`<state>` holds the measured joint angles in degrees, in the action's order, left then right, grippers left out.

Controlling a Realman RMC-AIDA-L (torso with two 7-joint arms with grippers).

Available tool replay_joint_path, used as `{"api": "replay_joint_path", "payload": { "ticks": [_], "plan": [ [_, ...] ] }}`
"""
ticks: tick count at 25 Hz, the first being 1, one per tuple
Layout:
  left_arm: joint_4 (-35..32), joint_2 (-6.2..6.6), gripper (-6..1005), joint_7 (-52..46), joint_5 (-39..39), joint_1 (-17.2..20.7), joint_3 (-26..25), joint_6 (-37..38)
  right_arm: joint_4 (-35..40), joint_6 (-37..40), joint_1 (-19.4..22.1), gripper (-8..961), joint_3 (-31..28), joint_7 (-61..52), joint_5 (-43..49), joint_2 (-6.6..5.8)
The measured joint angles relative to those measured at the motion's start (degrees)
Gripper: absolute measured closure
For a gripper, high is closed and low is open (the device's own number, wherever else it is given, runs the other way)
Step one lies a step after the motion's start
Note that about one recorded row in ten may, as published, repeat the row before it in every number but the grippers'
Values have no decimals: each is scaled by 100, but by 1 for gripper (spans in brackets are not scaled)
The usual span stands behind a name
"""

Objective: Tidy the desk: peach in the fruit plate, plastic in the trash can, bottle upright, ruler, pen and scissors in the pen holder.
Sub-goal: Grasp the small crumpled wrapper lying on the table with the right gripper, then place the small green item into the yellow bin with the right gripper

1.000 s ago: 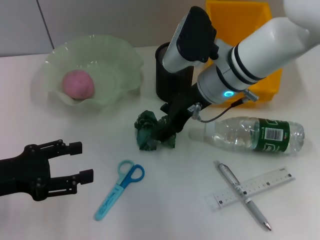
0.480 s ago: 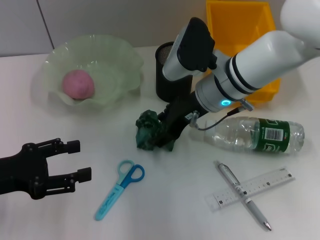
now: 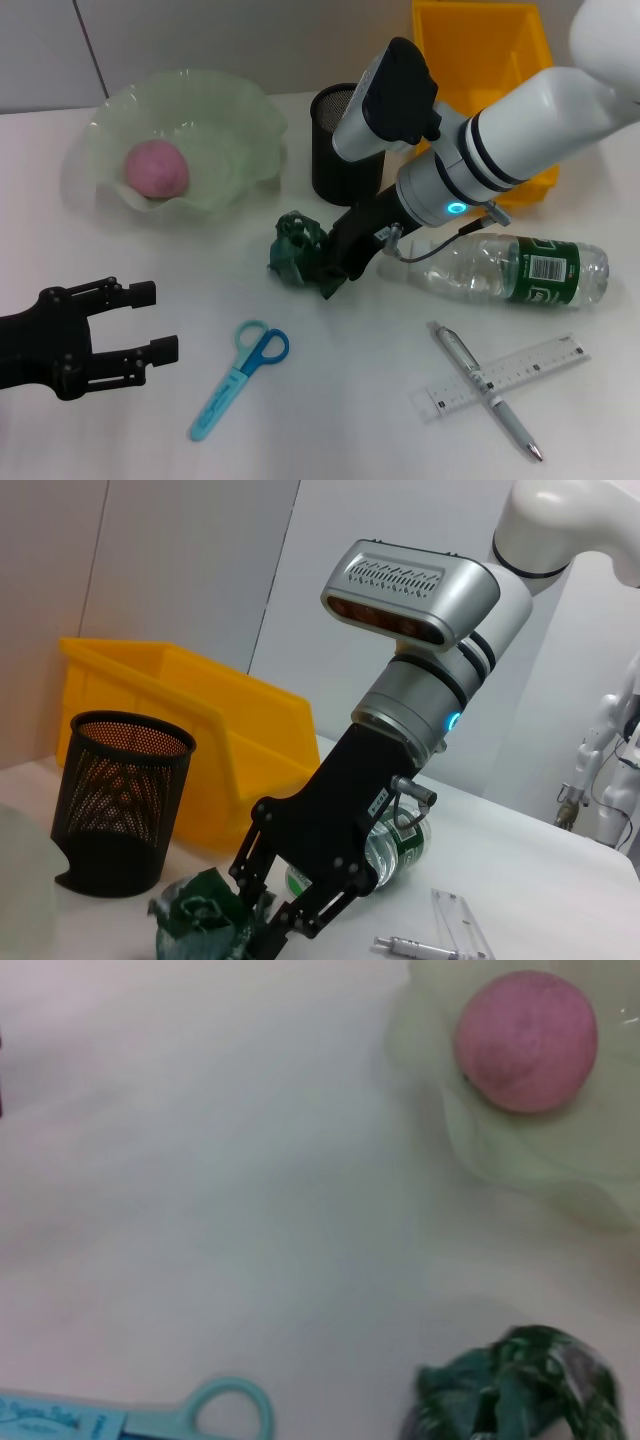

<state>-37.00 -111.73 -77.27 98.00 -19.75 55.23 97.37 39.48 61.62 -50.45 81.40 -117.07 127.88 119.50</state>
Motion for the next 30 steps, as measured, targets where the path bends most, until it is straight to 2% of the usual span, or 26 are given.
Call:
{"api": "replay_joint_path", "payload": {
  "ticks": [9, 11, 14, 17, 23, 26, 30],
  "plan": [
    [0, 24, 188, -14, 0, 23, 6, 12, 327, 332, 169, 792, -31, -1, -50, -26],
    [0, 34, 188, -15, 0, 29, 6, 12, 517, 512, 263, 954, -73, 6, -73, -33],
    [0, 44, 188, -16, 0, 37, 5, 13, 848, 897, 446, 955, -328, 65, -112, -37],
    [0, 49, 188, -17, -1, 38, 5, 13, 1230, 1410, 615, 955, -831, 138, -173, -36],
    [0, 55, 188, -17, 5, 54, 5, 12, 1805, 2443, 999, 948, -2408, 577, -930, -73],
    [0, 56, 188, -17, 8, 54, 5, 17, 1838, 2536, 1174, 945, -3185, 848, -1364, -118],
    [-3, 56, 188, -17, 9, 36, 5, 19, 1784, 2117, 1387, 941, -3957, 1249, -1690, -92]
  ]
}}
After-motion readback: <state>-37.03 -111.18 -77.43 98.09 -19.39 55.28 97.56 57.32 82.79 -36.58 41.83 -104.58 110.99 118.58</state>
